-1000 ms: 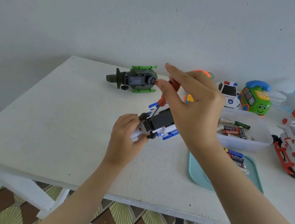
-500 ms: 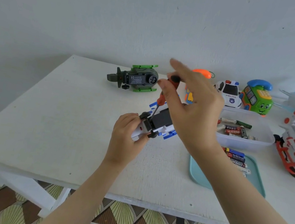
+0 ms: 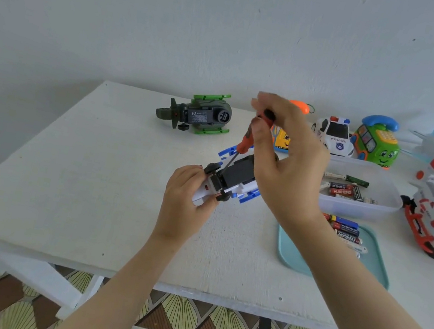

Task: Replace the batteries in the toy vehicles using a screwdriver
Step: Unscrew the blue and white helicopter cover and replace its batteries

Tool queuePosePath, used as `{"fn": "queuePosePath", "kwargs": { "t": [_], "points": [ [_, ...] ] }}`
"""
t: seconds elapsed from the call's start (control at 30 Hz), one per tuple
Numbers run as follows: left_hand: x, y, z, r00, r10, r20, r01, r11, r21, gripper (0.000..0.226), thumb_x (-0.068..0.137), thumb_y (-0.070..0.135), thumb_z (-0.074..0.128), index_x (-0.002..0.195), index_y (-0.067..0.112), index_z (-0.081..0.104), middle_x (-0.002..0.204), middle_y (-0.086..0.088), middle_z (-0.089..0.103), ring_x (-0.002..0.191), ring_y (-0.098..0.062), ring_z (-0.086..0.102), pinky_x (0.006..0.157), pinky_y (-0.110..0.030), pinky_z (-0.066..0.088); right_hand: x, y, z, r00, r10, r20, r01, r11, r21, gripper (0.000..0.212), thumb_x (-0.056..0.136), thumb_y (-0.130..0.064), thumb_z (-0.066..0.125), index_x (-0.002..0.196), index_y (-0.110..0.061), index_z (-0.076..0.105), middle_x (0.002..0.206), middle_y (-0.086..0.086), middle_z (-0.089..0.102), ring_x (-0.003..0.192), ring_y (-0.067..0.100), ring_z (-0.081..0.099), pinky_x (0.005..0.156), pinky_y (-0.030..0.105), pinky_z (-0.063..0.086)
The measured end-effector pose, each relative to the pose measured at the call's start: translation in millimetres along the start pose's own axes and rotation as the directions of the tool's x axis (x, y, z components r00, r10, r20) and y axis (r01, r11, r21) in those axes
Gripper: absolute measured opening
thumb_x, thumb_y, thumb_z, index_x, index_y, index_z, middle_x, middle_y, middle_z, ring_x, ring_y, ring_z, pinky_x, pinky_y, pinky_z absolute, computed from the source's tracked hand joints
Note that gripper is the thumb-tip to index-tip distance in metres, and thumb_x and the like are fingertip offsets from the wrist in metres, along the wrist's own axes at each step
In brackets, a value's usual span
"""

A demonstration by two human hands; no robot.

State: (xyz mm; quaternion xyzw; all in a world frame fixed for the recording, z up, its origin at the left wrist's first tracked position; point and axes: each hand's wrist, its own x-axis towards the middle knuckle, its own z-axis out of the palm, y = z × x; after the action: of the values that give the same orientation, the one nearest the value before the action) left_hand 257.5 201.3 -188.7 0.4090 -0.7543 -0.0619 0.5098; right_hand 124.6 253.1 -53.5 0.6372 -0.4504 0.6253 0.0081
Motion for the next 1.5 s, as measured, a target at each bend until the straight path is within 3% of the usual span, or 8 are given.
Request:
{"fn": "queuePosePath", "kwargs": {
  "t": [0.13, 0.27, 0.47, 0.67, 0.97, 1.1, 1.33, 1.5],
  "points": [
    [-1.1, -0.6, 0.3, 1.000, -0.009, 0.002, 0.009, 1.000, -0.001, 0.032, 0.070, 0.009, 0.081, 0.096, -0.003, 0.068, 0.096, -0.012, 0.068, 0.099, -0.018, 0.053, 0.091, -0.018, 0.040, -1.7, -1.8, 2.3, 0.999, -0.045, -0.018, 0.045, 0.999, -0.025, 0.023, 0.088, -0.014, 0.063, 0.106, -0.001, 0.070, 0.100, 0.015, 0.067, 0.099, 0.015, 0.063, 0.089, 0.028, 0.049],
    [0.1, 1.3, -0.4, 1.000, 0.001, -0.008, -0.001, 1.000, -0.015, 0.031, 0.072, 0.013, 0.077, 0.096, -0.003, 0.067, 0.095, -0.012, 0.067, 0.098, -0.017, 0.052, 0.091, -0.016, 0.039, -1.5, -2.8, 4.6, 0.990, -0.058, -0.130, 0.052, 0.998, -0.045, 0.017, 0.079, -0.011, 0.076, 0.094, -0.003, 0.074, 0.079, 0.011, 0.064, 0.076, 0.005, 0.057, 0.080, 0.011, 0.039],
    [-0.1, 0.5, -0.5, 1.000, -0.007, -0.006, 0.007, 1.000, -0.008, 0.030, 0.069, 0.008, 0.078, 0.094, -0.004, 0.067, 0.094, -0.012, 0.068, 0.098, -0.017, 0.052, 0.093, -0.011, 0.036, -2.1, -3.0, 3.3, 1.000, -0.007, 0.003, 0.007, 1.000, -0.006, 0.023, 0.093, -0.005, 0.051, 0.108, 0.004, 0.065, 0.085, 0.007, 0.068, 0.081, 0.014, 0.065, 0.079, 0.022, 0.049],
    [0.2, 1.5, -0.2, 1.000, 0.001, -0.011, -0.001, 1.000, -0.016, 0.031, 0.071, 0.013, 0.077, 0.097, -0.003, 0.068, 0.095, -0.012, 0.068, 0.099, -0.016, 0.053, 0.093, -0.012, 0.037, -1.5, -2.3, 4.3, 0.992, -0.070, -0.103, 0.059, 0.992, -0.108, 0.023, 0.082, -0.019, 0.073, 0.100, -0.005, 0.073, 0.078, 0.011, 0.065, 0.083, 0.009, 0.053, 0.082, 0.015, 0.040],
    [-0.7, -0.8, 0.6, 1.000, 0.004, -0.009, -0.005, 1.000, -0.025, 0.030, 0.073, 0.015, 0.078, 0.096, -0.002, 0.068, 0.095, -0.010, 0.068, 0.099, -0.017, 0.054, 0.089, -0.024, 0.044, 0.0, -6.3, 1.2, 0.994, -0.114, -0.003, 0.112, 0.985, -0.133, 0.028, 0.087, -0.021, 0.064, 0.104, -0.001, 0.070, 0.085, 0.006, 0.067, 0.102, 0.019, 0.060, 0.090, 0.026, 0.045],
    [-0.2, -0.3, 0.3, 1.000, 0.006, -0.025, -0.007, 0.999, -0.034, 0.031, 0.077, 0.020, 0.073, 0.098, -0.003, 0.068, 0.096, -0.011, 0.068, 0.099, -0.017, 0.053, 0.091, -0.019, 0.041, 1.4, -1.1, 4.3, 0.984, -0.137, -0.110, 0.120, 0.982, -0.146, 0.018, 0.081, -0.016, 0.075, 0.093, -0.003, 0.074, 0.072, 0.008, 0.064, 0.078, 0.016, 0.058, 0.081, 0.021, 0.045],
    [-1.6, -1.5, 1.3, 1.000, 0.000, -0.016, -0.001, 1.000, -0.012, 0.030, 0.073, 0.015, 0.076, 0.095, -0.003, 0.068, 0.096, -0.012, 0.068, 0.098, -0.018, 0.053, 0.089, -0.024, 0.043, 6.5, 0.9, 0.7, 0.995, -0.021, 0.093, 0.027, 0.997, -0.067, 0.028, 0.094, -0.011, 0.044, 0.114, 0.000, 0.061, 0.081, 0.000, 0.067, 0.082, 0.025, 0.068, 0.094, 0.058, 0.044],
    [-1.6, 0.3, 1.0, 1.000, 0.006, -0.021, -0.007, 1.000, -0.011, 0.030, 0.074, 0.017, 0.076, 0.095, -0.003, 0.068, 0.096, -0.012, 0.068, 0.099, -0.016, 0.052, 0.088, -0.025, 0.044, 7.9, -2.0, 2.7, 0.995, -0.100, 0.011, 0.101, 0.986, -0.135, 0.025, 0.086, -0.027, 0.067, 0.100, -0.006, 0.073, 0.082, 0.006, 0.068, 0.101, 0.018, 0.060, 0.090, 0.029, 0.046]
  ]
}}
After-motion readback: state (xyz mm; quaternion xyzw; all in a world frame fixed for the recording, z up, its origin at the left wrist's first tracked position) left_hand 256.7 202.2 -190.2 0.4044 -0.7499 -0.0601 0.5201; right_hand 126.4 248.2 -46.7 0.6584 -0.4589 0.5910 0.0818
